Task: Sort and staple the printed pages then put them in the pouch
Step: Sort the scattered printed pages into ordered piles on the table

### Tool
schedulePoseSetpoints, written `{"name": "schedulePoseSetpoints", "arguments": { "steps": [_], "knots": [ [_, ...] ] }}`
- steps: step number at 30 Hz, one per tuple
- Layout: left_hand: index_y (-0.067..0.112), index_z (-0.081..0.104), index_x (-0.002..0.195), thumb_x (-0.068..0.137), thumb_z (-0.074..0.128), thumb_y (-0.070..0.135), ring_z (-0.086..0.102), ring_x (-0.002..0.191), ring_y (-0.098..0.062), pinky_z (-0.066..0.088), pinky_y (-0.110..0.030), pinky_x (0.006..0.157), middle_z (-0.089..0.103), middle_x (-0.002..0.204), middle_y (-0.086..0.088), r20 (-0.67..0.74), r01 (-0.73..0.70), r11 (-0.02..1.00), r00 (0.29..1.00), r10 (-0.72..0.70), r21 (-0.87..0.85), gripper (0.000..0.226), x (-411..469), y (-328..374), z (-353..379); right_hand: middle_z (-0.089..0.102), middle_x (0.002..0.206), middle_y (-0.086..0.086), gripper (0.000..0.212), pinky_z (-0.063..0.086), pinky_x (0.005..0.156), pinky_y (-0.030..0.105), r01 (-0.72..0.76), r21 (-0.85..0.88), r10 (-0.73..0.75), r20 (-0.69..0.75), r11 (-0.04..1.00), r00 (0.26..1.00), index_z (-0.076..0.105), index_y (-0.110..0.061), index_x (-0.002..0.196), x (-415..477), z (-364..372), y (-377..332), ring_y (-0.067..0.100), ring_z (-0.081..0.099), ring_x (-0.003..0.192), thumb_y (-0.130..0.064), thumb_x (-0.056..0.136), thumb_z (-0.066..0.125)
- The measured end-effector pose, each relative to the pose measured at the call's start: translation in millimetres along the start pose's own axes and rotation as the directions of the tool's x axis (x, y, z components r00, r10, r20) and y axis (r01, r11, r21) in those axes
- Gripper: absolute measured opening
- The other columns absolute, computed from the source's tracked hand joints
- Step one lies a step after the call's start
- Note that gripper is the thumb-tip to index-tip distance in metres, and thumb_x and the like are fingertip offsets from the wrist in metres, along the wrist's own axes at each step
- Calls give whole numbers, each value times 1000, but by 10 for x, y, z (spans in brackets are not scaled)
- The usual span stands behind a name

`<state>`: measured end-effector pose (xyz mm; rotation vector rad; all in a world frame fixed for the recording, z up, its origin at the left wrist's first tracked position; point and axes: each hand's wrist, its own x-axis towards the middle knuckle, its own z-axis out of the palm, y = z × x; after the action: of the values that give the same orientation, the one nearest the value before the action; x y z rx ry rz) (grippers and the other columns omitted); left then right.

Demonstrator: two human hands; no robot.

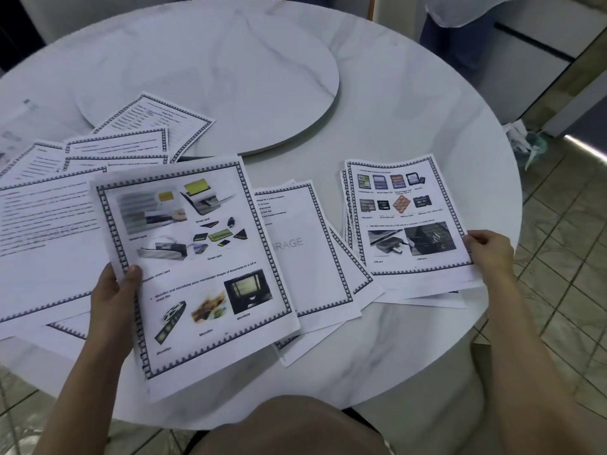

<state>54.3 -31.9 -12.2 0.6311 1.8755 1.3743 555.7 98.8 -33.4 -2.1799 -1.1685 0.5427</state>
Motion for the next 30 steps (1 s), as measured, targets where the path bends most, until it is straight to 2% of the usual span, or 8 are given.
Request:
{"name": "schedulePoseSetpoints", "arguments": {
  "steps": [4, 7, 10, 15, 21, 24, 26, 30],
  "knots": [
    [16, 49, 126, 99, 42, 16, 58, 85, -18, 54, -23, 68, 60, 95, 6, 0, 6, 1000, 1000, -6, -10, 28, -32, -45, 30, 66, 109, 26, 25, 44, 95, 39, 51, -27, -52, -21, 998, 998, 65, 7, 107, 53, -58, 19, 38, 60, 104, -6, 87, 57],
    [12, 48, 129, 98, 43, 17, 56, 96, -27, 48, -36, 81, 59, 108, -6, 6, 18, 1000, 1000, -18, -11, 32, -45, -78, 1, 67, 104, 28, 22, 47, 93, 40, 106, -46, -110, -82, 993, 991, 66, 9, 103, 31, -73, 24, 40, 62, 98, -2, 87, 56],
    [10, 47, 131, 99, 42, 18, 55, 93, -26, 47, -31, 75, 58, 109, -7, 12, 17, 1000, 1000, -17, -1, 34, -44, -102, -40, 66, 104, 28, 23, 46, 89, 36, 124, -67, -132, -140, 990, 981, 64, 10, 105, -44, -53, 11, 38, 62, 97, -2, 89, 53],
    [16, 49, 124, 99, 42, 17, 56, 94, -27, 53, -35, 79, 56, 115, -9, 38, 24, 1000, 999, -24, -8, 26, 31, -81, -85, 60, 110, 28, 25, 46, 87, 41, 148, -119, -177, -290, 982, 940, 63, 5, 110, -155, -49, -55, 41, 58, 98, -7, 93, 49],
    [11, 49, 128, 98, 43, 19, 54, 102, -28, 43, -44, 93, 57, 116, -11, 90, 23, 999, 996, -26, 28, 31, 233, -42, -173, 64, 111, 24, 27, 48, 91, 37, 139, -14, -133, -394, 990, 909, 61, 3, 114, -255, -265, -288, 33, 60, 99, -8, 94, 48],
    [10, 48, 129, 98, 43, 20, 55, 106, -31, 44, -46, 94, 57, 121, -14, 125, 23, 998, 992, -30, 58, 32, 320, -8, -197, 65, 110, 20, 27, 46, 77, 13, 97, 118, -35, -445, 988, 895, 61, 2, 113, -262, -383, -390, 18, 55, 92, -8, 92, 48],
    [9, 48, 129, 98, 43, 19, 54, 105, -30, 44, -45, 93, 56, 121, -14, 146, 22, 998, 989, -31, 61, 33, 361, 22, -198, 64, 108, 18, 27, 42, 70, 6, 81, 210, 28, -471, 974, 882, 61, 2, 113, -263, -436, -460, 14, 53, 91, -8, 91, 50],
    [11, 49, 128, 98, 43, 19, 54, 104, -29, 43, -44, 94, 57, 120, -13, 154, 16, 997, 988, -26, 70, 32, 447, 60, -234, 63, 112, 16, 28, 46, 76, 12, 44, 349, 107, -401, 936, 910, 60, 2, 115, -364, -349, -618, 14, 54, 92, -9, 91, 53]
  ]
}}
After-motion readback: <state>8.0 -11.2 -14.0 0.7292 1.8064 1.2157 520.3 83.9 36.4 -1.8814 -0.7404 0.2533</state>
